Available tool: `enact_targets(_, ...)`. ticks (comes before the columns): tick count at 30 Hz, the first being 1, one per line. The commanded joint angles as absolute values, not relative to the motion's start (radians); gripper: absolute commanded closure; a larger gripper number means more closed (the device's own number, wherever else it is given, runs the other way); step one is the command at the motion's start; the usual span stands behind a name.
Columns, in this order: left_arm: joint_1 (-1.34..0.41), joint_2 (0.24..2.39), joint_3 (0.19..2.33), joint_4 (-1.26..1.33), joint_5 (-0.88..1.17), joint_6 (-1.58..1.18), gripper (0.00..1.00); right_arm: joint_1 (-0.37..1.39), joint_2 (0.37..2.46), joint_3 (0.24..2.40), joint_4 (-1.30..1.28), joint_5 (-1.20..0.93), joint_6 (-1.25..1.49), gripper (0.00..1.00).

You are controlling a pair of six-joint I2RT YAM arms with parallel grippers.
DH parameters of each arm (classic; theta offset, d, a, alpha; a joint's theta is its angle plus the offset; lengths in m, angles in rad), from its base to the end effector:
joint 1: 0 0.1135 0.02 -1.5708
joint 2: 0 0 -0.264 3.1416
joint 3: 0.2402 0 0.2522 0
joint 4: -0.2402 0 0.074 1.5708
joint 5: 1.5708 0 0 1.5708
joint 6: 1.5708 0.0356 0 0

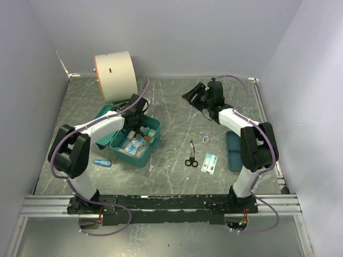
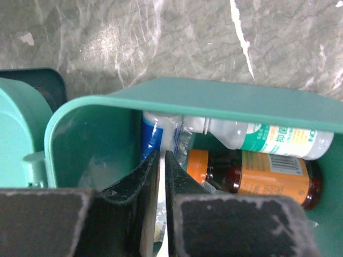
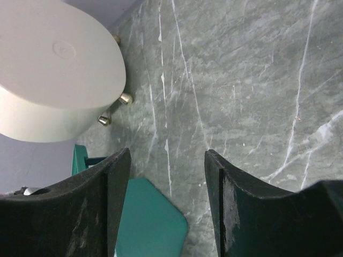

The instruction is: Organize the medicine kit

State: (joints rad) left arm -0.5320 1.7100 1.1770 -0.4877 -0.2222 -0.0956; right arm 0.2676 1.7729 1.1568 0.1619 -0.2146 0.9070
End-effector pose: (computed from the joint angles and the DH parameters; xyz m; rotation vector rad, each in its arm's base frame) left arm 0.3099 -0.1733 0.2095 0.4740 2.5090 0.0485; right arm 0.3889 0.1145 0.2318 0.5372 2.0818 0.9348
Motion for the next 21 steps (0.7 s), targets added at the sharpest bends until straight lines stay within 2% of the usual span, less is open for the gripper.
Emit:
enact_targets(1,-0.536,1.749,1.172,-0.423,-0.267,-0.079,0.81,0.260,1.763,1.147,0.181,-0.216,0.908,0.43)
enact_targets(8,-0.540,1.770,1.146,-0.418,-0.252,-0.084,0.82,0.259,1.751,1.141,0.162,-0.195,0.894,0.43)
enact_targets(13,-0.540,1.758,1.168,-0.435,-0.245,-0.078,0.79,0.260,1.740,1.161,0.072,-0.129,0.856,0.43)
enact_targets(19,-0.540,1.676,1.228,-0.485,-0.239,-0.082,0.71,0.248,1.680,1.172,-0.092,0.044,0.757,0.44)
enact_targets(21,-0.540,1.629,1.234,-0.500,-0.208,-0.063,0.65,0.238,1.647,1.163,-0.147,0.110,0.730,0.44)
